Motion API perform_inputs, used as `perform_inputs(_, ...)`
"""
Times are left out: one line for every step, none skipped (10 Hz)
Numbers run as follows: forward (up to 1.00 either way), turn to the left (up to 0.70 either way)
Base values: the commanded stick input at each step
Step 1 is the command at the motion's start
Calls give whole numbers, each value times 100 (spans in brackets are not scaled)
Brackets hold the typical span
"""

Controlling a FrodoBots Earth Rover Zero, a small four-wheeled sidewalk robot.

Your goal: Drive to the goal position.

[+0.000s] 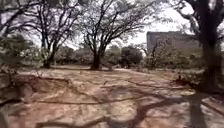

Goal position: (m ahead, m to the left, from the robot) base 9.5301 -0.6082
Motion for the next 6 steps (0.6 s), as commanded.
perform_inputs(70,0)
perform_inputs(70,0)
perform_inputs(70,0)
perform_inputs(70,0)
perform_inputs(70,0)
perform_inputs(70,0)
